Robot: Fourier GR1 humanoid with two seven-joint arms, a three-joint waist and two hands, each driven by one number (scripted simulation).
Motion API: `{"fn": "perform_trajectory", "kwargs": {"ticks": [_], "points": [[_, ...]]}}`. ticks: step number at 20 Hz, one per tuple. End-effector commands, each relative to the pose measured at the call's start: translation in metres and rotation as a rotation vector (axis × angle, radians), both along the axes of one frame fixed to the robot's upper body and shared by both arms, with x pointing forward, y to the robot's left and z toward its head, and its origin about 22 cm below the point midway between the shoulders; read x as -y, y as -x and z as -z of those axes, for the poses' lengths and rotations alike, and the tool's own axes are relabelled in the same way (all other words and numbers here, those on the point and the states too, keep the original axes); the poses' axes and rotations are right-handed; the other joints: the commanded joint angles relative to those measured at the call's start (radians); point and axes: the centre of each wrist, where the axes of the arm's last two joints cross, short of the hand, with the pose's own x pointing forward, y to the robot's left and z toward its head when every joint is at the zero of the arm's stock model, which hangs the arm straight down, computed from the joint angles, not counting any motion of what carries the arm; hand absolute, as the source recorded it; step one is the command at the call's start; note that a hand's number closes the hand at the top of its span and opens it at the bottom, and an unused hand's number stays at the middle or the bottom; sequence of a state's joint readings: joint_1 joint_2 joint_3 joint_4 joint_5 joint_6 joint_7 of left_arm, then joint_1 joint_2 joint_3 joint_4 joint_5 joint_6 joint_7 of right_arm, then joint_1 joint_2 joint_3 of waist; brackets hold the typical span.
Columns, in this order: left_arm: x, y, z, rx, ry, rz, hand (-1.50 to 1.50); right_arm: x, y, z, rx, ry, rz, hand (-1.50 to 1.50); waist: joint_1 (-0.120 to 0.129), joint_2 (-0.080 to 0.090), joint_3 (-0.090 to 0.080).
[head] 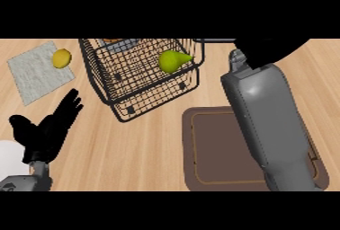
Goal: Pick the pear from the tray and place it in the tiered basket
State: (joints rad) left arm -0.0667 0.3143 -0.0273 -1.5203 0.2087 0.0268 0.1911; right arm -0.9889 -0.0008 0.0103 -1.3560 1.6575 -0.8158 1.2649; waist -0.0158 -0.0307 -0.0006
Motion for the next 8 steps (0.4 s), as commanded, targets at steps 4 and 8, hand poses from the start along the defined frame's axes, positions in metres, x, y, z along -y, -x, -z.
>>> {"fn": "perform_trajectory", "kwargs": {"ticks": [4, 8], "points": [[-0.004, 0.007, 0.003, -0.006, 0.002, -0.03, 0.0, 0.019, 0.068, 0.004, -0.011, -0.176, 0.042, -1.5, -0.037, -0.008, 0.001], [-0.01, 0.013, 0.007, -0.006, 0.02, -0.037, 0.0, 0.027, 0.113, 0.01, -0.003, -0.172, 0.046, -1.5, -0.031, 0.0, 0.0]]}}
